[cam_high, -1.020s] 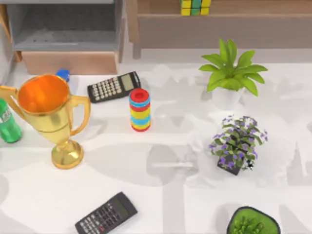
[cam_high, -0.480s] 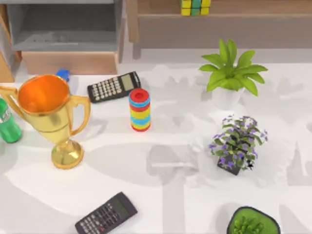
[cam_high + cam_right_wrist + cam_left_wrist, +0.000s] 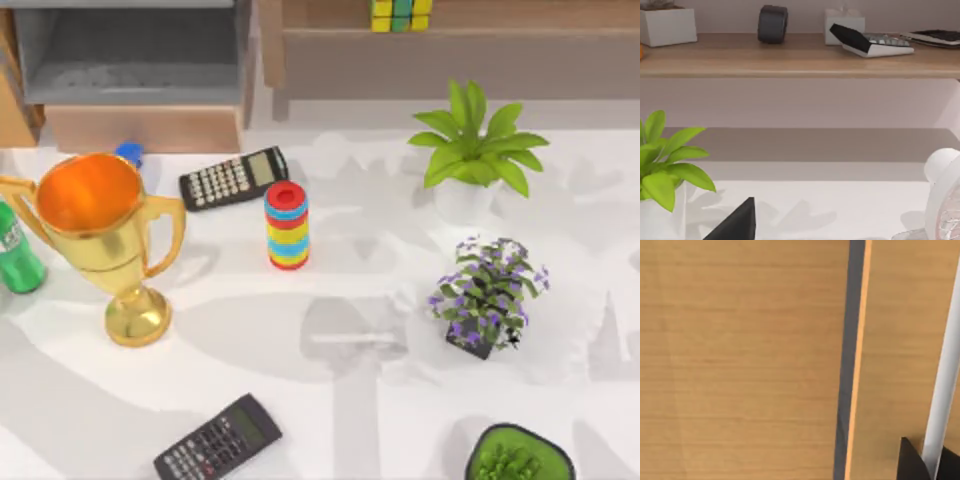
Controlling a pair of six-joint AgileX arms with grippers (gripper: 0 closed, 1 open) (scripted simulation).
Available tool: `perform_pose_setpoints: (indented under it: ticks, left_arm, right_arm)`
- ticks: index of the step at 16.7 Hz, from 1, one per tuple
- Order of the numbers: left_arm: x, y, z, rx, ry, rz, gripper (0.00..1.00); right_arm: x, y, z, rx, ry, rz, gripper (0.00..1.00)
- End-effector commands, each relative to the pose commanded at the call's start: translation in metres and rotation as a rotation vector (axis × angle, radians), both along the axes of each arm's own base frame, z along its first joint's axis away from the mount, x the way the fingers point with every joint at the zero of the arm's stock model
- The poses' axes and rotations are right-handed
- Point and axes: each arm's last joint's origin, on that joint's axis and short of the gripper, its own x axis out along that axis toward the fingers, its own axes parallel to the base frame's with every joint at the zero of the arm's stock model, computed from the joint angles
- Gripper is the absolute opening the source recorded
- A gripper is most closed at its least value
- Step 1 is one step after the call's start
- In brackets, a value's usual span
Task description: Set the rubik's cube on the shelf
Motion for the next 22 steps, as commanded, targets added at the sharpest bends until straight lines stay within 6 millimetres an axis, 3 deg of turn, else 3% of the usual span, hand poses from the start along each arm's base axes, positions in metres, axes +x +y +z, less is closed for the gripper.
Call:
perform_pose_setpoints:
  ticks: [3,8,21,22]
  left_arm:
    - [0.023,-0.002,0.001,-0.001,-0.001,0.000,0.00]
    - [0.027,-0.003,0.000,-0.005,0.004,0.000,0.00]
    - [0.027,-0.003,0.000,-0.005,0.004,0.000,0.98]
    - [0.027,-0.003,0.000,-0.005,0.004,0.000,1.00]
  right_arm:
    - [0.000,0.000,0.000,0.000,0.000,0.000,1.00]
    - [0.000,0.000,0.000,0.000,0.000,0.000,1.00]
    - [0.000,0.000,0.000,0.000,0.000,0.000,1.00]
    - [0.000,0.000,0.000,0.000,0.000,0.000,1.00]
